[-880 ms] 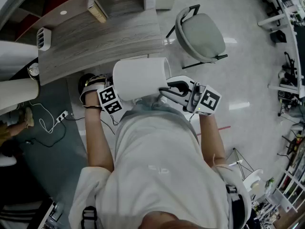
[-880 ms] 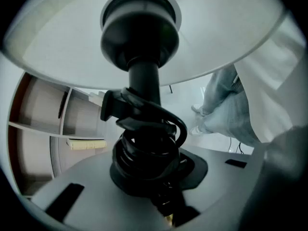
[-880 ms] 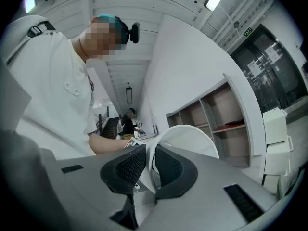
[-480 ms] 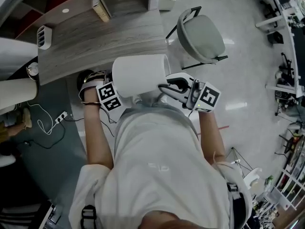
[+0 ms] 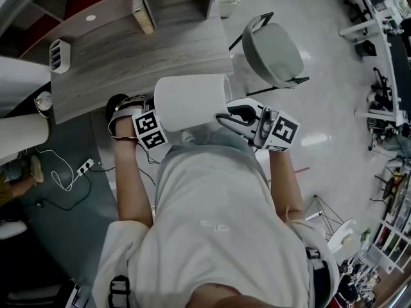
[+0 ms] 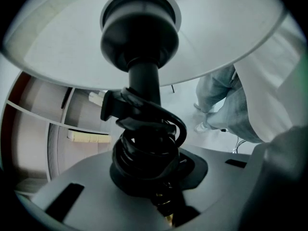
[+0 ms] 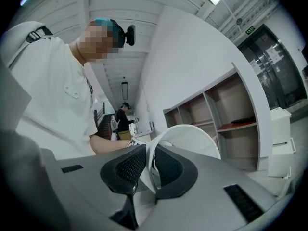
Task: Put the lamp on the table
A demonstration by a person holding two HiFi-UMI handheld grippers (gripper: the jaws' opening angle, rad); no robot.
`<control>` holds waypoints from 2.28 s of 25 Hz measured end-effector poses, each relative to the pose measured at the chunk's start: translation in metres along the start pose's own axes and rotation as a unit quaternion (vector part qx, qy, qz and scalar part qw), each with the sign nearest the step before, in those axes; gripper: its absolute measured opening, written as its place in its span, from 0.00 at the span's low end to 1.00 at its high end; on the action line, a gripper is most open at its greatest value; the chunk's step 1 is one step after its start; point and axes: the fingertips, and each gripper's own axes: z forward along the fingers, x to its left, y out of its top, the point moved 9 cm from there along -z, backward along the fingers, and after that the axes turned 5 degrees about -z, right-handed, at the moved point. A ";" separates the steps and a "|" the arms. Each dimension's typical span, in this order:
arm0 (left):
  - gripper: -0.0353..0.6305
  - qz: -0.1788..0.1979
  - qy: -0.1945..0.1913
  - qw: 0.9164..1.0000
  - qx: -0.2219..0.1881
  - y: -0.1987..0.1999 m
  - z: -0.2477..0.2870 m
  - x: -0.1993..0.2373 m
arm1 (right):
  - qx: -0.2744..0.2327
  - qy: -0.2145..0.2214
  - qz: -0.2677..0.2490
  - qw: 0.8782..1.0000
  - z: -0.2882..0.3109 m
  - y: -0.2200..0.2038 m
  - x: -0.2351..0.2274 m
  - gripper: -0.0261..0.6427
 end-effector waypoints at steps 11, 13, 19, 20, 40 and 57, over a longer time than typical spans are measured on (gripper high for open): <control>0.18 -0.013 -0.019 1.000 0.005 0.002 0.030 0.036 | 0.006 0.001 0.017 1.000 0.011 -0.002 -0.056 0.17; 0.18 -0.020 -0.019 1.000 0.008 0.009 0.036 0.047 | 0.007 0.007 0.018 1.000 0.007 -0.001 -0.073 0.17; 0.18 -0.037 -0.020 0.999 0.017 0.042 0.052 0.081 | 0.007 0.025 0.020 0.999 -0.015 0.007 -0.128 0.17; 0.18 -0.040 -0.021 0.999 0.019 0.048 0.055 0.085 | 0.007 0.029 0.021 0.999 -0.020 0.008 -0.137 0.17; 0.18 -0.095 -0.031 0.995 0.019 0.132 0.114 0.142 | 0.033 0.061 0.015 0.998 -0.075 0.015 -0.258 0.17; 0.18 -0.015 -0.078 0.993 -0.087 0.136 0.181 0.187 | 0.091 -0.072 0.026 0.993 -0.053 0.011 -0.264 0.17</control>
